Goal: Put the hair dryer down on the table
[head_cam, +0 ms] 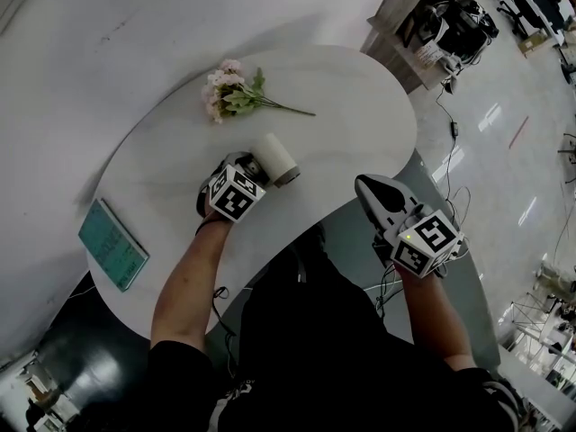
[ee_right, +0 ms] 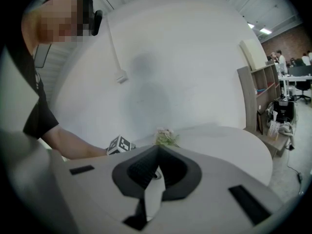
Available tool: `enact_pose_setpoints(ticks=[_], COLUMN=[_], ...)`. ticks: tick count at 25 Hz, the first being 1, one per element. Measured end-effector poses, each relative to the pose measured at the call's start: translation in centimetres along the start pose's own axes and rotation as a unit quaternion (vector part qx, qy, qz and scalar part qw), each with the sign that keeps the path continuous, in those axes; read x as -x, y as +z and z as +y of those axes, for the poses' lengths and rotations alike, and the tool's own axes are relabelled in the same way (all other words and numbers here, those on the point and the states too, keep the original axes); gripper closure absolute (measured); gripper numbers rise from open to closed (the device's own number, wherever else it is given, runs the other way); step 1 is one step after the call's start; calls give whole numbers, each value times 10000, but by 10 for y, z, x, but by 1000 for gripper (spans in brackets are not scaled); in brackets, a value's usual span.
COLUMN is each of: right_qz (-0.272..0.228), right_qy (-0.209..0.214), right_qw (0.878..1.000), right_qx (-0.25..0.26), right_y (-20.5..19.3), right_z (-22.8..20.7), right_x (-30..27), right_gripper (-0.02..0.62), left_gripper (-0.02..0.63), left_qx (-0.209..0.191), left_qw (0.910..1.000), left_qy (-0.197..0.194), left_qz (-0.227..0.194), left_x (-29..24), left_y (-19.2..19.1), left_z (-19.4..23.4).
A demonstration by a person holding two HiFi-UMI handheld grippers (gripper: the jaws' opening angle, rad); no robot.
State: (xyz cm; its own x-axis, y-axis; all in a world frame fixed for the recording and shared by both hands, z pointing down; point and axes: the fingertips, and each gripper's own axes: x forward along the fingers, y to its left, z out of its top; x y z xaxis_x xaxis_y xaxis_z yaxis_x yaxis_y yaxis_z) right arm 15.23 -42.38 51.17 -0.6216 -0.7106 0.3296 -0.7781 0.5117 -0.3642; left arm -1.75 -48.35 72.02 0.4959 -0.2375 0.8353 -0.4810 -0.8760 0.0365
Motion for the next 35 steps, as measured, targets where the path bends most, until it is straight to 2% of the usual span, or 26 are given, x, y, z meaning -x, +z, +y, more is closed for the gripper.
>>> enact_pose_setpoints(ticks=[6, 8, 11, 15, 23, 28, 35], right_qz=[4, 8, -6, -89, -172, -216, -244], right_qy=[125, 164, 260, 387, 672, 813, 998], right_qw=[9999, 9999, 9996, 9991, 9969, 9952, 9919], right_qx=[31, 43, 99, 176, 376, 493, 741], right_y=[-1, 0, 3, 8, 19, 25, 37], right_z=[-1, -2, 0, 1, 8, 25, 79], right_x=[5, 8, 11, 17, 31, 30, 9], right_gripper=[590, 589, 589, 589, 590, 589, 590], left_gripper=[357, 317, 305, 304, 311, 371, 411], left_qx=[-343, -470, -513, -222, 436, 984, 1123], left_qw=[9986, 9974, 9965, 9971, 9925, 9854, 9742], left_qy=[386, 521, 621, 688, 1140, 1227, 1419], left_qz=[79, 152, 242, 248, -12, -658, -1349], left_x=[1, 4, 12, 25, 74, 115, 176], left_y=[0, 0, -3, -9, -12, -10, -25], left_z=[1, 1, 1, 0, -7, -17, -30])
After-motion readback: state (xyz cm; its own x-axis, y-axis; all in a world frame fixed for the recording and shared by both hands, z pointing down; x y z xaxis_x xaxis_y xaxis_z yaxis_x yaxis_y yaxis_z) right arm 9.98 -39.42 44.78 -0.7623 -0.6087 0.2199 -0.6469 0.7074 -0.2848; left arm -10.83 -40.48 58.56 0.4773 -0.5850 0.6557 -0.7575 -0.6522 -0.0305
